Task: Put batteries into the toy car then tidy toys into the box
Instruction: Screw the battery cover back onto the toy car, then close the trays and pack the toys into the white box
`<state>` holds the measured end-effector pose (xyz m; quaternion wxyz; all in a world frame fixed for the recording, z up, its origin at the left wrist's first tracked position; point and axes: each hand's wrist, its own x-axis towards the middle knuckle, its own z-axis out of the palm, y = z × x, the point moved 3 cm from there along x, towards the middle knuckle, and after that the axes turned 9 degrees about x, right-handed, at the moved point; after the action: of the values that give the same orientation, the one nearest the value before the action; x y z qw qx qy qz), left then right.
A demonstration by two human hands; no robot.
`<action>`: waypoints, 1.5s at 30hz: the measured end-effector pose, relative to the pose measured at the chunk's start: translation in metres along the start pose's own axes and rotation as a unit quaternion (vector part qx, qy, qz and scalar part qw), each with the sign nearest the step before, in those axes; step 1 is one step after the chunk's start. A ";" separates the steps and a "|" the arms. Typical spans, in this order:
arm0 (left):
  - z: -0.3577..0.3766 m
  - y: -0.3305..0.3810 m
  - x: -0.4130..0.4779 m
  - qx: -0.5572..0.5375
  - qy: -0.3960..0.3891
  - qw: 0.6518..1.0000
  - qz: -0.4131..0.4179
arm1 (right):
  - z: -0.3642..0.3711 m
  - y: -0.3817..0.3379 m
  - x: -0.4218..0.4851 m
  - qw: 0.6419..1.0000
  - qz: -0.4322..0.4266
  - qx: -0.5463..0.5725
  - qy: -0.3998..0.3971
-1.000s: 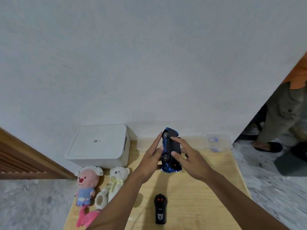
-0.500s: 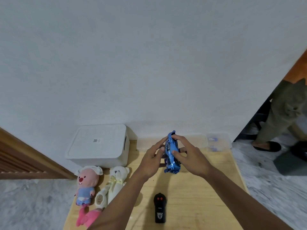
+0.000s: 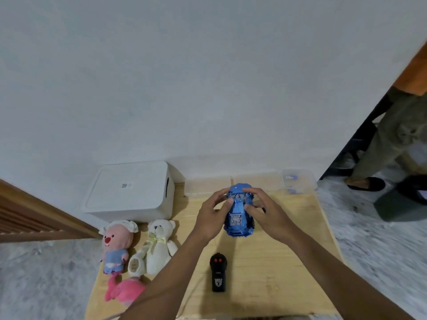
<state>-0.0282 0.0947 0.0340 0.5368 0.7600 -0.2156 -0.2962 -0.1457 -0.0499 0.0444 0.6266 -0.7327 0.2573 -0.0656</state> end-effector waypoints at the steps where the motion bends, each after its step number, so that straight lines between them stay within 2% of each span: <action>1: 0.004 -0.006 0.000 0.008 0.005 1.000 -0.003 | -0.002 0.008 -0.002 1.000 0.019 -0.018 -0.001; 7: 0.036 -0.039 -0.004 0.009 -0.007 0.998 -0.055 | -0.008 0.051 -0.007 0.992 0.091 -0.073 -0.039; 14: 0.065 -0.068 0.003 0.009 -0.034 0.993 -0.116 | -0.015 0.086 -0.004 0.983 0.145 -0.106 -0.048; 26: 0.087 -0.089 0.013 0.047 -0.026 0.989 -0.141 | -0.019 0.117 0.010 0.963 0.158 -0.202 -0.084; 30: 0.087 -0.094 0.014 0.050 -0.028 0.987 -0.151 | -0.022 0.123 0.011 0.962 0.161 -0.200 -0.095; 36: 0.082 -0.091 0.017 0.072 -0.031 0.987 -0.142 | -0.026 0.123 0.016 0.959 0.127 -0.235 -0.099; 40: 0.055 -0.086 0.030 0.139 0.067 0.978 -0.137 | -0.035 0.113 0.031 0.970 0.076 -0.228 -0.038; 45: -0.004 -0.069 0.060 0.215 0.229 0.946 -0.084 | -0.030 0.086 0.077 0.955 -0.003 -0.285 -0.079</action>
<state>0.0188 0.0812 -0.0438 0.3691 0.9198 -0.0811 -0.1051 -0.1176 -0.1184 -0.0490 0.4096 -0.8844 0.2132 0.0670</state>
